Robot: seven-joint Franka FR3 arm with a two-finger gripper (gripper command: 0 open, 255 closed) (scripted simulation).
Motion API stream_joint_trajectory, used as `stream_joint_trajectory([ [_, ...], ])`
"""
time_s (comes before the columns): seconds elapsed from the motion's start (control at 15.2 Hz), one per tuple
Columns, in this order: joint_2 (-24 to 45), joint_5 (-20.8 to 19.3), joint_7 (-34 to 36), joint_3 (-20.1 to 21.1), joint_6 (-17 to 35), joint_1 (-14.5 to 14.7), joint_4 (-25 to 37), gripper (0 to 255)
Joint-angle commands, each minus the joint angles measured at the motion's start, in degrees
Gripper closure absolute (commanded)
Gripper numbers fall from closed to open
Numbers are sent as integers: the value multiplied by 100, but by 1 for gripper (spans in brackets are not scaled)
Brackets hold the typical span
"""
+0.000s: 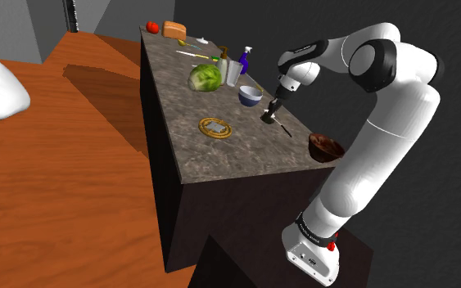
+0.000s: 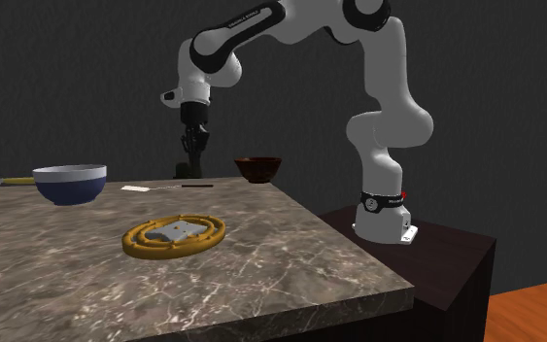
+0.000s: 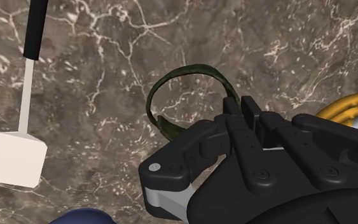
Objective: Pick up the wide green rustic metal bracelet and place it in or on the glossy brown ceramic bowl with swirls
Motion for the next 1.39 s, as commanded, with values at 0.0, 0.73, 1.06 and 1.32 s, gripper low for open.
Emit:
stream_joint_trajectory([
  [0.0,-89,-77,63,-14,-135,6,68,255],
  [0.73,-396,-348,355,-32,-884,29,599,255],
  [1.06,-482,-425,458,-34,-1239,33,895,255],
  [1.32,-676,-546,458,-70,-1393,2,883,255],
])
